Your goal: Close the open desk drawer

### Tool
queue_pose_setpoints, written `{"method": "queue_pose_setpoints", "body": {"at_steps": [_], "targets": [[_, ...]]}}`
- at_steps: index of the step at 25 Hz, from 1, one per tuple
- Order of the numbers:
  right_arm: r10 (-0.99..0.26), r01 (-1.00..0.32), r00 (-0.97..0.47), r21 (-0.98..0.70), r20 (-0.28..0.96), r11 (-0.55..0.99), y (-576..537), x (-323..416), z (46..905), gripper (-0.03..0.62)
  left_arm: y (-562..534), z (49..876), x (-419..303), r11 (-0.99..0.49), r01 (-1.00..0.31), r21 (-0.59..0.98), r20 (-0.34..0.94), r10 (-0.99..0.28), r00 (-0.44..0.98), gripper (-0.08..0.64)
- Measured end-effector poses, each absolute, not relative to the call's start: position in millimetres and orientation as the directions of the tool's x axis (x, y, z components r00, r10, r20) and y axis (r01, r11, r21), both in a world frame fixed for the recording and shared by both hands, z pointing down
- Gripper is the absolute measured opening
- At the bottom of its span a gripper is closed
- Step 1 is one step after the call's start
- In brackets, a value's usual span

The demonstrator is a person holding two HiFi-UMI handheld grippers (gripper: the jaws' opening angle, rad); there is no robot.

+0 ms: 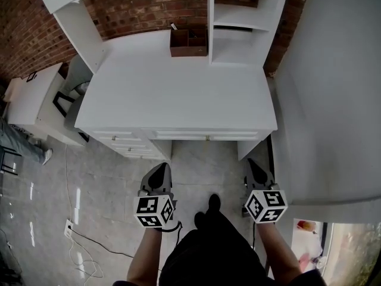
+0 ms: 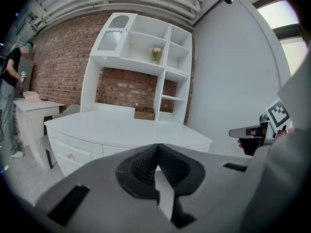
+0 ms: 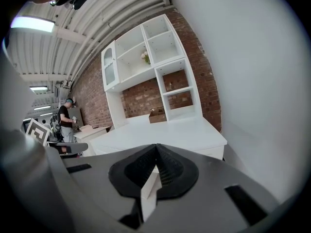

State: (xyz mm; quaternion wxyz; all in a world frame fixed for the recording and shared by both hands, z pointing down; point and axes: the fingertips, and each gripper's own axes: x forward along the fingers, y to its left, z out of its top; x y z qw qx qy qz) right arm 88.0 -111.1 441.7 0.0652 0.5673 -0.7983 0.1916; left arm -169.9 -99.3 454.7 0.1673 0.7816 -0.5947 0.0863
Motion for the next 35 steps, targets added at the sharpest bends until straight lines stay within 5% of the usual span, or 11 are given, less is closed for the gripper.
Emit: {"method": "queue_pose_setpoints", "body": {"at_steps": [35], "targets": [[-0.916, -0.93, -0.349, -0.192, 0.197, 0.313, -65.9, 70.8, 389.2, 0.005, -55.0, 421.3, -194.0, -0.245, -0.958, 0.149, 0.257, -0.926, 0.276, 0.009]]}}
